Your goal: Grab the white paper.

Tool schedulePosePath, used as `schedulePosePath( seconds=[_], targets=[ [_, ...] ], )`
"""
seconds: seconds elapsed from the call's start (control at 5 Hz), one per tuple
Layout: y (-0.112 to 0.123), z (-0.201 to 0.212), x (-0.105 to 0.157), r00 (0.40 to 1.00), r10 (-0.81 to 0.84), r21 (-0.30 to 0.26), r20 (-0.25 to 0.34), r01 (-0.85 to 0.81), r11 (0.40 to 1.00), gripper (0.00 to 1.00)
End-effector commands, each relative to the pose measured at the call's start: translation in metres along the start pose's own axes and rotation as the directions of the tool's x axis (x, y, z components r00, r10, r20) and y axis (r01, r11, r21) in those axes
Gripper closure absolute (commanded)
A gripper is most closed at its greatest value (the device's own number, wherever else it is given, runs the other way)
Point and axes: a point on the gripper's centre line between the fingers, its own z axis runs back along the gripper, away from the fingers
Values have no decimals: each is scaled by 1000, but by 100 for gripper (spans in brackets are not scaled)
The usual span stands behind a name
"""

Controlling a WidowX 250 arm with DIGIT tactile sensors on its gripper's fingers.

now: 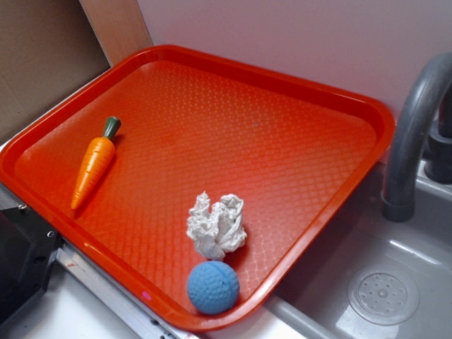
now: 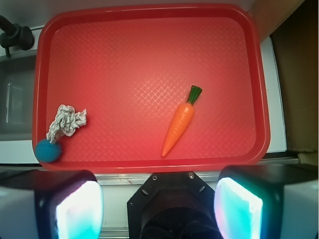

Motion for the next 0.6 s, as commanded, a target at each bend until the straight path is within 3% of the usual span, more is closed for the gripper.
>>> schedulePosePath(
  seconds=[0.0, 0.2, 0.4],
  targets=[
    [0, 0, 0, 1000, 0, 0, 0, 0, 1000, 0],
    [-24, -25, 9, 996, 88, -3, 6, -88, 996, 0],
    [-49, -51, 18, 984, 167, 37, 57, -169, 985, 0]
  ],
)
